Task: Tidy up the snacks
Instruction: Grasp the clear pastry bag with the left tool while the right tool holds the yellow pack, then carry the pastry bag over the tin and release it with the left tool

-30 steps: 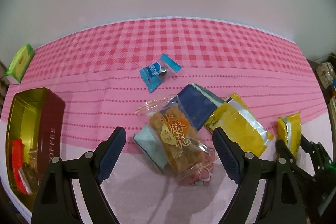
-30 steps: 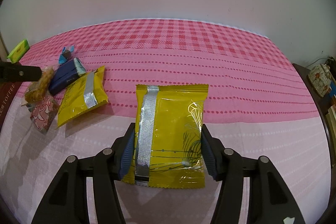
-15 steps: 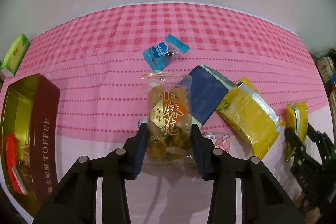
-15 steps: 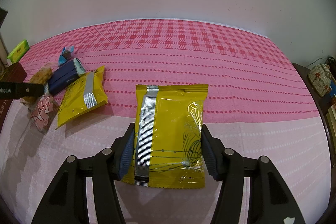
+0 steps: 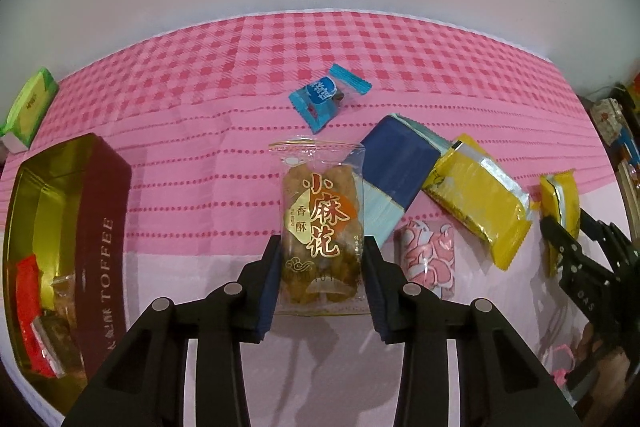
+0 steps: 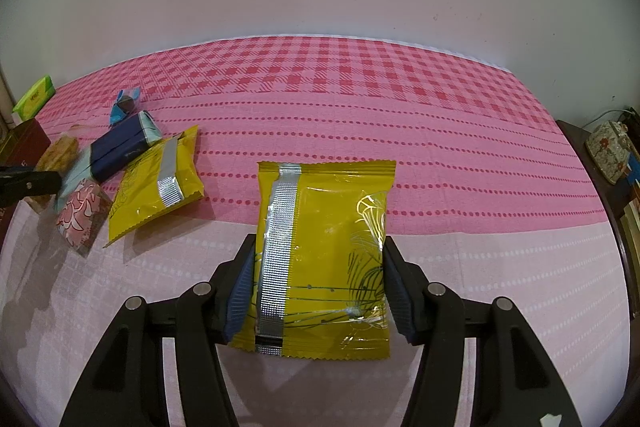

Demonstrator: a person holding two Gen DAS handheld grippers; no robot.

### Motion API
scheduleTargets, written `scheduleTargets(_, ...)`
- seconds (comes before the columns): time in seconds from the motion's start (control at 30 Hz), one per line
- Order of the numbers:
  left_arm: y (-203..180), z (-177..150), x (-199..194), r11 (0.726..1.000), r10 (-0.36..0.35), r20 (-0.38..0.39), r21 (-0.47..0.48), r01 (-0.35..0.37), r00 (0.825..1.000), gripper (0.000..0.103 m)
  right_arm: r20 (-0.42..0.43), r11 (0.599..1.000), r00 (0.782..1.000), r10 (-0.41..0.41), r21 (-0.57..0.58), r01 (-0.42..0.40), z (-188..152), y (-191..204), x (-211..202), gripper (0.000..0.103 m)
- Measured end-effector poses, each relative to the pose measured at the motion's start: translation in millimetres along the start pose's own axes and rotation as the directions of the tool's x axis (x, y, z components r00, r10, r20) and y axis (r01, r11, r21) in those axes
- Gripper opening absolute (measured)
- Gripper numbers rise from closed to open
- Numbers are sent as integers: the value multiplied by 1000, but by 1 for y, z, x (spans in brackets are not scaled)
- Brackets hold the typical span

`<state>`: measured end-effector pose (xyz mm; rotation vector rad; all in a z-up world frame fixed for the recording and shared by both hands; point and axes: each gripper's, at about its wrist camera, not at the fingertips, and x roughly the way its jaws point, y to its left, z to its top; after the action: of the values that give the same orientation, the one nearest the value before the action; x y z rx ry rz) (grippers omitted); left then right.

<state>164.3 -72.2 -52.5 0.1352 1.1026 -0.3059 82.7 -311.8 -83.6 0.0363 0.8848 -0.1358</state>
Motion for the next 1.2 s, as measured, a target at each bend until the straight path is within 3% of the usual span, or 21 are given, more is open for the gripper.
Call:
scheduleTargets(0.37, 16, -10, -40, 997, 66, 75, 43, -69, 995, 39, 0, 1000, 1000, 1, 0, -1, 0, 0, 0, 54)
scheduleTargets(0.77, 73, -21, -87, 981, 189, 157, 20, -194, 969, 39, 4, 1000, 1000, 2, -1, -2, 0, 0, 0, 54)
scheduleTargets(1.2, 157, -39, -94, 961, 270, 120, -98, -259, 955, 39, 5, 1000, 1000, 2, -1, -2, 0, 1, 0, 54)
